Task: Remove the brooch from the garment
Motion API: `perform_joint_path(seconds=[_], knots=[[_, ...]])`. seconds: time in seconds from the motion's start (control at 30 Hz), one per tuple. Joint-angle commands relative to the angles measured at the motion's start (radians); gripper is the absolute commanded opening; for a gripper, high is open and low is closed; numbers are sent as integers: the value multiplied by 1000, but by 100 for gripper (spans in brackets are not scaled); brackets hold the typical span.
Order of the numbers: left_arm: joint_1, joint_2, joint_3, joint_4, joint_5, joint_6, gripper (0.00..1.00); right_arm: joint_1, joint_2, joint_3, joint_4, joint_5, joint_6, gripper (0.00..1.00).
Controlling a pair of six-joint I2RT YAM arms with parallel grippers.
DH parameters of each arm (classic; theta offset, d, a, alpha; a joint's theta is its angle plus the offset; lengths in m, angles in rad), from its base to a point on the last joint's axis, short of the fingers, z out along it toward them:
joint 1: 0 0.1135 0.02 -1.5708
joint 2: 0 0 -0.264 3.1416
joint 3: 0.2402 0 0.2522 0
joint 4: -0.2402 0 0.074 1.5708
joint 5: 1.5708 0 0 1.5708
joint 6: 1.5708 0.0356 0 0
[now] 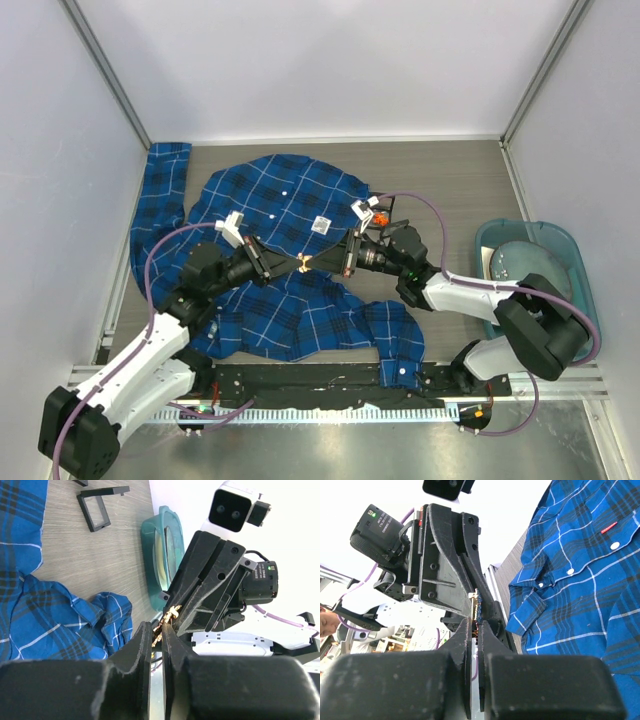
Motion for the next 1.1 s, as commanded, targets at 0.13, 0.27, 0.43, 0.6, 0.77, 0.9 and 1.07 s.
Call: perform_joint_path(seconds=[0.13,0.27,0.43,0.6,0.77,0.9,1.07], knots=[[6,-17,2,61,28,6,1,-3,1,-1,93,11,31,2],[6,-20,6,48,31,25,0,-3,3,9,73,13,28,9],[6,-22,13,40,31,33,0,-1,3,20,50,19,22,18],[6,-22,26,8,23,31,0,5,-5,32,-3,53,-20,25],[6,-24,29,0,22,20,0,30,-26,68,-128,94,-92,26],[6,-27,28,3,25,34,0,30,-19,68,-116,86,-81,22],[6,-10,52,-15,54,91,0,30,16,68,-40,17,-43,23]])
